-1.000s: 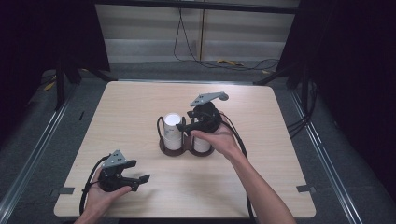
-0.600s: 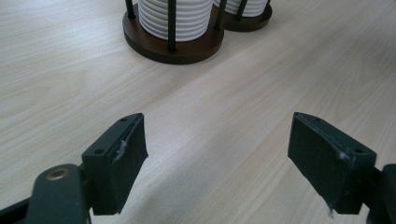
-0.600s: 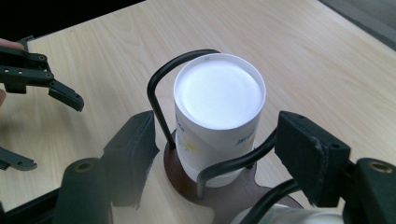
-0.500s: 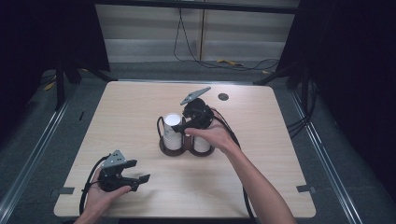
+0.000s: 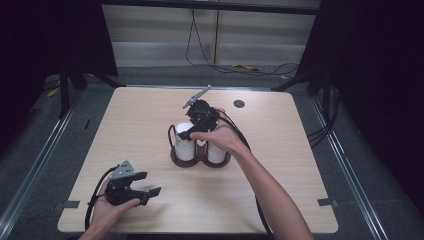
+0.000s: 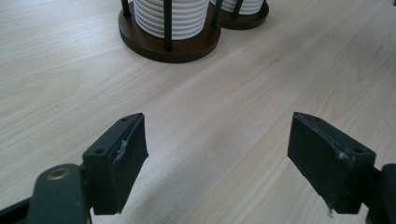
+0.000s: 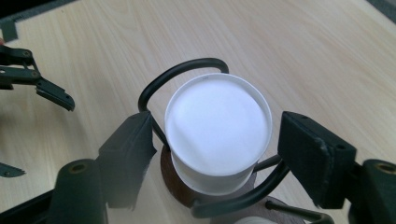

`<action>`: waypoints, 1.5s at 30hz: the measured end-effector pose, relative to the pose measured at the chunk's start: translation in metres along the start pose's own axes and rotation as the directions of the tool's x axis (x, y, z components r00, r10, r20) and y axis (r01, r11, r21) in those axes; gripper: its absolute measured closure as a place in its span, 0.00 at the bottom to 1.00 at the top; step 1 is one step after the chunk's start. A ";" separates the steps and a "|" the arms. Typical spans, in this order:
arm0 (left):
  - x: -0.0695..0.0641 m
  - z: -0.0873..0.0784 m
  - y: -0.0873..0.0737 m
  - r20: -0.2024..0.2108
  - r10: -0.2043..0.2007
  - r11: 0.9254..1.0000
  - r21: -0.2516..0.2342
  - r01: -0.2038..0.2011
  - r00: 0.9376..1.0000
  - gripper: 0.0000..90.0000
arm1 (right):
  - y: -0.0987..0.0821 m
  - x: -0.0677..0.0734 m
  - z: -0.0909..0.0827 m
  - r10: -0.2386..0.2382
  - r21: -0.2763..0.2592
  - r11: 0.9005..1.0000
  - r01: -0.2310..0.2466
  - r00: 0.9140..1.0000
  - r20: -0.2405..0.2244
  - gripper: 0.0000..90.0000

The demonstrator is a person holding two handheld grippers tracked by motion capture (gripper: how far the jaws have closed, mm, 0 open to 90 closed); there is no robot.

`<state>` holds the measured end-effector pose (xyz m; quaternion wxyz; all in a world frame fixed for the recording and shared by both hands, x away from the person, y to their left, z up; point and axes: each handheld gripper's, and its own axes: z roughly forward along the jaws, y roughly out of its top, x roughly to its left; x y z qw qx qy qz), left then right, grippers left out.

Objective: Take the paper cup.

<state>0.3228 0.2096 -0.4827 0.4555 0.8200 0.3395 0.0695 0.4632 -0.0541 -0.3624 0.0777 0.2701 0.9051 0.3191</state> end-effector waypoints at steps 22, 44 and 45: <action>0.000 0.002 -0.001 0.020 -0.014 1.000 0.016 0.013 1.000 0.22 | 0.020 -0.005 0.020 -0.037 0.138 0.990 0.042 0.999 -0.036 0.38; 0.000 0.001 -0.001 0.026 -0.007 1.000 0.018 0.006 1.000 0.23 | 0.021 -0.003 0.028 -0.063 0.192 0.979 0.067 0.998 -0.027 0.37; 0.000 0.001 -0.001 0.027 -0.006 1.000 0.016 0.006 1.000 0.25 | 0.022 -0.003 0.027 -0.060 0.196 0.979 0.064 0.998 -0.026 0.38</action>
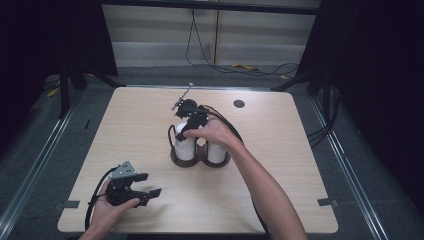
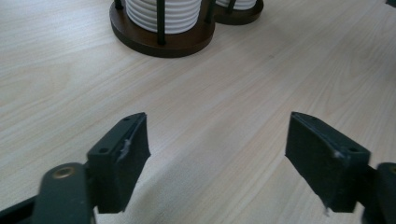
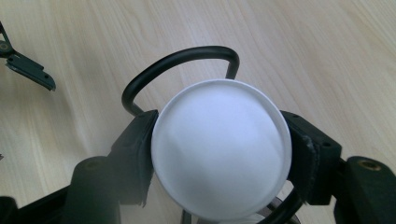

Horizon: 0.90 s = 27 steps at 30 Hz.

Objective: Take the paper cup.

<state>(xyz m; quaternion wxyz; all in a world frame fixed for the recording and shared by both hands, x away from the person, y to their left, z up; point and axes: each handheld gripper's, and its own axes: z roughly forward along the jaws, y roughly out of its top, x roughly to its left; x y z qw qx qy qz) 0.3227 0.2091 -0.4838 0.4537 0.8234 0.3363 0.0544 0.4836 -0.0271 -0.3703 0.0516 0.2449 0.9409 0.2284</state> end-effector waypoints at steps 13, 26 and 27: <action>0.000 0.000 0.000 0.000 0.004 1.000 0.004 -0.004 1.000 0.26 | 0.000 0.000 -0.007 0.009 -0.023 1.000 -0.009 1.000 0.002 0.38; 0.000 0.000 0.000 -0.002 0.002 1.000 0.003 -0.002 1.000 0.26 | 0.001 0.000 -0.010 0.003 -0.037 0.999 -0.003 1.000 0.009 0.37; 0.000 0.000 0.000 -0.001 0.002 1.000 0.003 -0.002 1.000 0.26 | 0.001 0.000 -0.010 0.002 -0.036 0.999 -0.002 1.000 0.008 0.37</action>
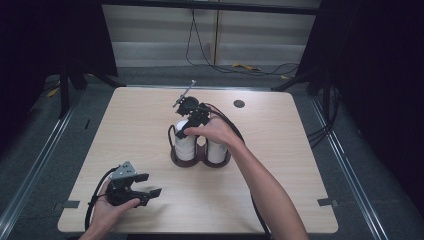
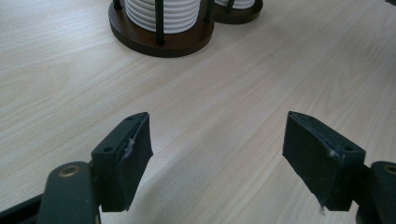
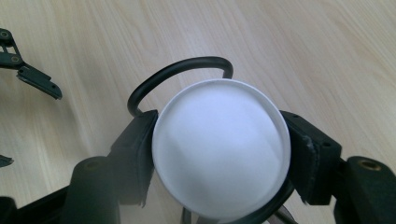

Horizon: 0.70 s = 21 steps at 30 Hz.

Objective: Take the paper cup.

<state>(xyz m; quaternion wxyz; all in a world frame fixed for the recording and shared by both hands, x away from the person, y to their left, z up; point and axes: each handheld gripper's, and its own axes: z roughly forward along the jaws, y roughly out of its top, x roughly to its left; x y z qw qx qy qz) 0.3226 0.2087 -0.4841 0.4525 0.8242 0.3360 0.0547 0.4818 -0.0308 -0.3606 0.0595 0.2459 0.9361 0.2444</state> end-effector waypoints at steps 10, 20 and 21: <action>0.000 0.000 0.000 -0.002 -0.003 1.000 0.001 0.003 1.000 0.26 | -0.001 -0.001 -0.007 0.000 -0.031 1.000 0.000 1.000 0.005 0.37; 0.000 0.001 0.000 -0.003 -0.004 1.000 0.005 0.004 1.000 0.26 | -0.002 -0.002 -0.011 0.007 -0.040 0.999 -0.007 1.000 -0.008 0.40; 0.000 0.001 0.000 -0.003 -0.005 1.000 0.006 0.005 1.000 0.26 | -0.002 -0.002 -0.012 0.007 -0.040 0.999 -0.008 1.000 -0.008 0.40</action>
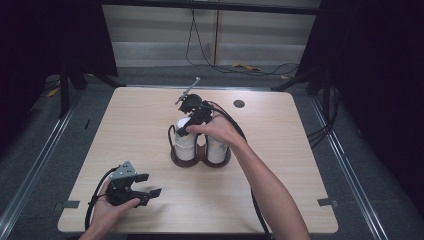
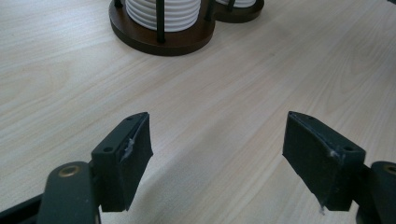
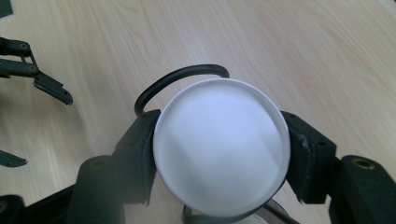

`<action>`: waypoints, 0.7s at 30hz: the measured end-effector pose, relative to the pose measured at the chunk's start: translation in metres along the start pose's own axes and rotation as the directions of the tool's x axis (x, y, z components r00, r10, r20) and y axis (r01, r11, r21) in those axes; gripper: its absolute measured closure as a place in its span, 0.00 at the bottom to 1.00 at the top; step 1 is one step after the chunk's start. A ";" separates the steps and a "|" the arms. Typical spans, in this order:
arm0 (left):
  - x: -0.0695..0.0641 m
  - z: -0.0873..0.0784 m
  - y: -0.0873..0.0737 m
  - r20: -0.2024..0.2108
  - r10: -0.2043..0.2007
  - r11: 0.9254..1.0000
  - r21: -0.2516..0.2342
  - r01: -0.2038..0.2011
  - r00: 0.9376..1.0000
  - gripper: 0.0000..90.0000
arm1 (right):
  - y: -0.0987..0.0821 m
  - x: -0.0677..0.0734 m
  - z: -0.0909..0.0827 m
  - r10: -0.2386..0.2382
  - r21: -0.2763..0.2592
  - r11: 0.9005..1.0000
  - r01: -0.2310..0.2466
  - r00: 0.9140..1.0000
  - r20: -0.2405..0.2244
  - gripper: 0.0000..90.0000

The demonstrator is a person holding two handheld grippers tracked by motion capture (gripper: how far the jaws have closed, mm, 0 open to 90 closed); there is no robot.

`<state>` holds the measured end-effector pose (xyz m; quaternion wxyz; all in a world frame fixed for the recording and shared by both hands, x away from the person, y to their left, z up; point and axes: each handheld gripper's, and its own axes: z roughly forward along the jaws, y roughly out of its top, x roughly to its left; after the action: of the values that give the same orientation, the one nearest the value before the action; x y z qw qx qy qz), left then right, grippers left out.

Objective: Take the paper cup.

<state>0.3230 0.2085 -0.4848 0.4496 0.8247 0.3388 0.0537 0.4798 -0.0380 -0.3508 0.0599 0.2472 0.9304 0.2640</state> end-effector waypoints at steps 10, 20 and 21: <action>0.000 0.001 0.000 -0.005 -0.005 1.000 0.003 0.005 1.000 0.26 | 0.006 0.001 -0.012 0.001 -0.020 1.000 -0.001 1.000 -0.004 0.42; 0.000 0.001 0.000 -0.007 -0.004 1.000 0.004 0.004 1.000 0.26 | 0.006 0.002 -0.017 0.005 -0.029 1.000 -0.005 1.000 -0.004 0.42; 0.000 0.001 0.000 -0.007 -0.005 1.000 0.004 0.005 1.000 0.26 | 0.006 0.002 -0.018 0.006 -0.033 0.999 -0.006 1.000 -0.003 0.42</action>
<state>0.3234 0.2081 -0.4853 0.4470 0.8246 0.3424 0.0550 0.4768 -0.0410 -0.3320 0.0617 0.2484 0.9253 0.2800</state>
